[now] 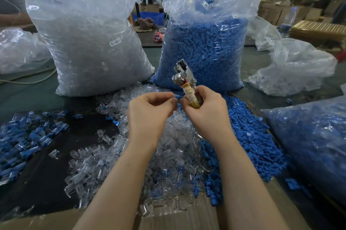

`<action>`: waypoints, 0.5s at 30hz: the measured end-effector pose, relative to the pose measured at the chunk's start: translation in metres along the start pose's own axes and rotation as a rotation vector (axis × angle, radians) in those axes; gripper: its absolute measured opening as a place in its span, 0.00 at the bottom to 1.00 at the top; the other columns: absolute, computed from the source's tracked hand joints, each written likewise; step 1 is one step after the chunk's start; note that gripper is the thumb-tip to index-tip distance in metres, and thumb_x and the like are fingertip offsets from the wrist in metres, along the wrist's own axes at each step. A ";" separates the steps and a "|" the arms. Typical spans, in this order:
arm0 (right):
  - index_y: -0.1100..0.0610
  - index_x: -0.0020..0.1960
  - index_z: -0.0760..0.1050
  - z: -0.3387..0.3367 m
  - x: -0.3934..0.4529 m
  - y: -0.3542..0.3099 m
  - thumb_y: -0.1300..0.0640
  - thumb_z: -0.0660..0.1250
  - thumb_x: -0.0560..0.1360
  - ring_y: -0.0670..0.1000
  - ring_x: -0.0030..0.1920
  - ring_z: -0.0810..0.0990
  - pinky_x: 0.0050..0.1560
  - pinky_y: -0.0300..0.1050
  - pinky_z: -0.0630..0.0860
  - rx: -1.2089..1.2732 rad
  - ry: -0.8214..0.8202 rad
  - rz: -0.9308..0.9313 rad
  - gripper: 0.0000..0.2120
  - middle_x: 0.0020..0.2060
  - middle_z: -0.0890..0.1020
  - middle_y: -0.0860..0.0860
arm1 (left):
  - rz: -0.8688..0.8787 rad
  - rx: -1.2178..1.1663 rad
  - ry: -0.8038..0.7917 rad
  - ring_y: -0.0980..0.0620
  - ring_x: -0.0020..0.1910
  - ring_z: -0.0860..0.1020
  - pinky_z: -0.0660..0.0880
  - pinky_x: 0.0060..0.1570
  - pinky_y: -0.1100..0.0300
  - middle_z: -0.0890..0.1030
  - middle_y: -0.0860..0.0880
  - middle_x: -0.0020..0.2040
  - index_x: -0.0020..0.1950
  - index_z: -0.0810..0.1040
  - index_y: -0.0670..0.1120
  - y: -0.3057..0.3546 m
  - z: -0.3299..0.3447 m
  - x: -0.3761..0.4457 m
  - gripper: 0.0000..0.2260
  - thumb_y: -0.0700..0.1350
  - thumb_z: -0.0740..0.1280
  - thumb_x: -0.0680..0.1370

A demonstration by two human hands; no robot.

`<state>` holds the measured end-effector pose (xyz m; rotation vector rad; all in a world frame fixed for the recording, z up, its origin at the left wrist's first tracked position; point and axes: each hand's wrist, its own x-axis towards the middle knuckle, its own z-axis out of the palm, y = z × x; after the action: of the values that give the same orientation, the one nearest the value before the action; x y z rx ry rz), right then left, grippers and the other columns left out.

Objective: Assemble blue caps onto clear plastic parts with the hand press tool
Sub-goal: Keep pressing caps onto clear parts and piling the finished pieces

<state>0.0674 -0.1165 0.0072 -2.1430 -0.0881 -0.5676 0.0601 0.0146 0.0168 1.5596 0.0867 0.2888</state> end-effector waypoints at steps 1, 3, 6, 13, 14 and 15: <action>0.49 0.35 0.69 0.001 0.000 0.000 0.50 0.71 0.72 0.49 0.33 0.74 0.36 0.51 0.73 -0.019 0.016 -0.005 0.12 0.28 0.75 0.44 | 0.014 0.024 0.004 0.52 0.39 0.85 0.82 0.42 0.59 0.85 0.50 0.36 0.42 0.85 0.48 0.000 0.001 0.000 0.06 0.37 0.75 0.72; 0.48 0.35 0.67 0.002 0.000 -0.001 0.49 0.70 0.72 0.49 0.33 0.73 0.35 0.49 0.70 -0.040 0.032 -0.007 0.13 0.28 0.74 0.43 | 0.053 0.065 0.005 0.54 0.38 0.85 0.83 0.44 0.57 0.85 0.52 0.36 0.42 0.85 0.50 0.000 0.002 -0.002 0.06 0.38 0.75 0.72; 0.49 0.36 0.69 0.003 -0.001 -0.003 0.49 0.69 0.71 0.50 0.33 0.73 0.35 0.50 0.70 -0.027 0.017 0.001 0.11 0.29 0.75 0.43 | 0.116 0.118 0.019 0.58 0.38 0.84 0.82 0.44 0.58 0.85 0.55 0.36 0.43 0.86 0.52 0.001 0.001 -0.003 0.07 0.39 0.75 0.72; 0.55 0.40 0.76 -0.002 0.001 -0.001 0.55 0.69 0.72 0.46 0.30 0.70 0.34 0.50 0.70 0.159 -0.126 0.059 0.05 0.27 0.75 0.45 | 0.156 0.175 0.036 0.61 0.37 0.83 0.79 0.41 0.65 0.85 0.58 0.36 0.40 0.84 0.56 -0.001 0.002 -0.003 0.09 0.40 0.75 0.71; 0.55 0.40 0.76 -0.002 0.002 0.000 0.55 0.69 0.72 0.46 0.29 0.69 0.34 0.50 0.70 0.175 -0.142 0.068 0.04 0.27 0.75 0.45 | 0.158 0.172 0.039 0.61 0.36 0.83 0.79 0.40 0.65 0.84 0.58 0.35 0.40 0.84 0.56 -0.001 0.002 -0.003 0.09 0.41 0.76 0.71; 0.55 0.41 0.77 -0.002 0.002 0.000 0.56 0.69 0.73 0.45 0.29 0.69 0.34 0.49 0.69 0.187 -0.156 0.073 0.03 0.27 0.75 0.45 | 0.157 0.165 0.042 0.61 0.36 0.83 0.79 0.40 0.65 0.84 0.58 0.35 0.40 0.84 0.56 -0.002 0.002 -0.002 0.08 0.41 0.76 0.71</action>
<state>0.0681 -0.1180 0.0091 -1.9965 -0.1425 -0.3352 0.0587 0.0121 0.0148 1.7275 0.0206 0.4475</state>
